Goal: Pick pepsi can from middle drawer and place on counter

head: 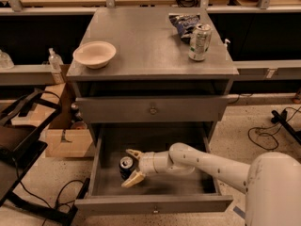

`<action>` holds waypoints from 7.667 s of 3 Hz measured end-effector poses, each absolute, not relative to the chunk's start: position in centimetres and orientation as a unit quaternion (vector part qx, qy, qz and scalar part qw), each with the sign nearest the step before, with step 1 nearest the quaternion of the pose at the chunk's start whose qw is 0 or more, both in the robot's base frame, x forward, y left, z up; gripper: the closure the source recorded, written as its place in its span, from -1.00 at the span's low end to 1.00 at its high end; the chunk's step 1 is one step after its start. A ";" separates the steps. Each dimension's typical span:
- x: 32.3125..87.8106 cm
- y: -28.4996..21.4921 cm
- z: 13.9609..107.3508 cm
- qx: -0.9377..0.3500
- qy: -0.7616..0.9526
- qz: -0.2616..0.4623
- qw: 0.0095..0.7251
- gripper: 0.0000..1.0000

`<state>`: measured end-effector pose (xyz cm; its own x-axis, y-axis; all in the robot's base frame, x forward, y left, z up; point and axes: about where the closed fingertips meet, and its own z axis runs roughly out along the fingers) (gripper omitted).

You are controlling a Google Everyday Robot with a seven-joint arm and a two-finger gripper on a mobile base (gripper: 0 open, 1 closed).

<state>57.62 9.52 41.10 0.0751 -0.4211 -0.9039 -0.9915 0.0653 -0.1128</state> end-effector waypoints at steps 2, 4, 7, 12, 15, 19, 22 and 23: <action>55.0 11.0 42.5 -0.584 0.584 0.355 0.439 0.44; 54.3 9.6 48.7 -0.576 0.568 0.363 0.463 1.00; 50.6 3.8 72.2 -0.604 0.561 0.382 0.419 1.00; 58.6 0.8 93.6 -0.540 0.615 0.322 0.477 1.00; 77.3 3.0 105.0 -0.418 0.647 0.277 0.574 1.00; 88.2 1.4 102.1 -0.278 0.724 0.229 0.588 1.00; 94.1 6.9 91.9 -0.217 0.756 0.286 0.547 1.00; 94.2 7.3 91.5 -0.216 0.756 0.289 0.546 0.68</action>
Offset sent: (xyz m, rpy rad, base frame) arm -0.0319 0.0168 0.0175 0.0730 0.0139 -0.0022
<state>94.20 7.33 91.46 -0.3101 -0.0115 -0.9506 -0.6429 0.7391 0.2007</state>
